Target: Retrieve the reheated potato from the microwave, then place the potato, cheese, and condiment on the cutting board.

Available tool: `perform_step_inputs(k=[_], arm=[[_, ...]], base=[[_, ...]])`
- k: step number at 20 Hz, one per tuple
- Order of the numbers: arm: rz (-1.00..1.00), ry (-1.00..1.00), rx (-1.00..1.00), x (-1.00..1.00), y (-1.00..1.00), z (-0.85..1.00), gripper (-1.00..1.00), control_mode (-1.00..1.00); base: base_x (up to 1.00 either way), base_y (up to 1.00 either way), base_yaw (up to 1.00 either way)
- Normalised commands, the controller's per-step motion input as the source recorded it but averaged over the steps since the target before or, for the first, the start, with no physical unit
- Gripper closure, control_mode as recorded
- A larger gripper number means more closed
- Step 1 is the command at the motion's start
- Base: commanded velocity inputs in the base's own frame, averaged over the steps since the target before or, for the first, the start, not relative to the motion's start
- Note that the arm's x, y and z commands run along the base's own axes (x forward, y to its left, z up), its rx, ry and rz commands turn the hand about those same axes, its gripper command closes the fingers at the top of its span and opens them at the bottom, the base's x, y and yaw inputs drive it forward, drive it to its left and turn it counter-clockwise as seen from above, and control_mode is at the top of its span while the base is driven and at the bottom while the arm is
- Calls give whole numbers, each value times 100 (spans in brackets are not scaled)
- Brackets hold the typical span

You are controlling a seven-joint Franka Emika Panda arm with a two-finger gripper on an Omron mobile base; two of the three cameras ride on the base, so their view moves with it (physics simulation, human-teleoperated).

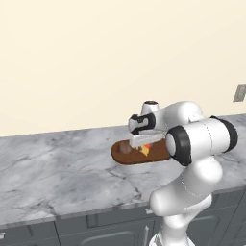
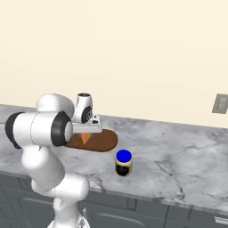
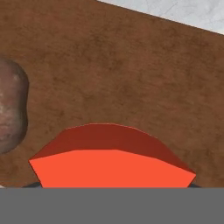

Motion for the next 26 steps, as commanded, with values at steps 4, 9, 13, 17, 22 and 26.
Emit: perform_step_inputs(k=[4,9,13,17,22,26], arm=[[0,0,-2,36,0,-25,100,-100],[0,0,-1,29,0,-25,100,-100],[0,0,-1,13,0,-29,100,-100],[0,0,-2,-2,-2,-28,-100,-100],[0,0,0,0,-2,3,-100,-100],[-5,0,0,0,0,13,-100,-100]], base=[[0,0,0],[0,0,0],[0,0,0],[0,0,0],[0,0,0],[0,0,0]])
